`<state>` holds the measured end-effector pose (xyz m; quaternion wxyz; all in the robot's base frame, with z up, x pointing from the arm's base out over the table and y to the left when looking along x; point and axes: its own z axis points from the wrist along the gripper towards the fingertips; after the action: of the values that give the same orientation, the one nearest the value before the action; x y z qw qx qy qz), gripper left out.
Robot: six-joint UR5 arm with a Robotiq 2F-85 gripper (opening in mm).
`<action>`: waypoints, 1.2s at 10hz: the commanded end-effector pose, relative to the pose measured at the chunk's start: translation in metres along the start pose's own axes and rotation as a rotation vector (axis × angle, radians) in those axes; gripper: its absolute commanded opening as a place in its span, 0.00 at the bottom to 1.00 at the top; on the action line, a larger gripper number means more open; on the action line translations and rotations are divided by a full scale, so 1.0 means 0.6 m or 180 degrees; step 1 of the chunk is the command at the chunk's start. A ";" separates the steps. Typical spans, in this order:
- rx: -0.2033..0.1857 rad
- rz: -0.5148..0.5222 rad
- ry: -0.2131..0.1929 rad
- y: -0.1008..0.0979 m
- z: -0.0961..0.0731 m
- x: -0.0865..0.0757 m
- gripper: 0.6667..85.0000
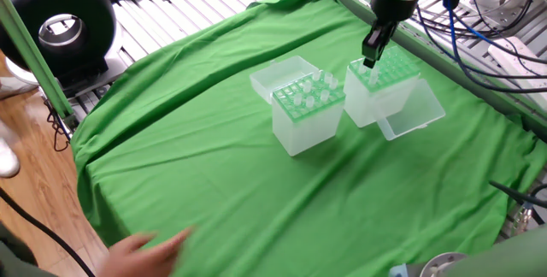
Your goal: Insert a large pipette tip into the holder for large pipette tips
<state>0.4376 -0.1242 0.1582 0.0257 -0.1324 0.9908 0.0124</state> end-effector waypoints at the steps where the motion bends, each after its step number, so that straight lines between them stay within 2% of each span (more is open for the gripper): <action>1: 0.0011 0.0067 -0.0024 0.009 0.002 -0.014 0.35; 3: -0.0005 0.0068 -0.0018 0.013 0.001 -0.022 0.35; 6: 0.0004 0.0044 -0.0071 0.006 0.015 -0.032 0.34; 12: 0.0003 0.0098 -0.0091 0.008 0.025 -0.033 0.34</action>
<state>0.4543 -0.1173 0.1447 0.0348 -0.1226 0.9918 0.0082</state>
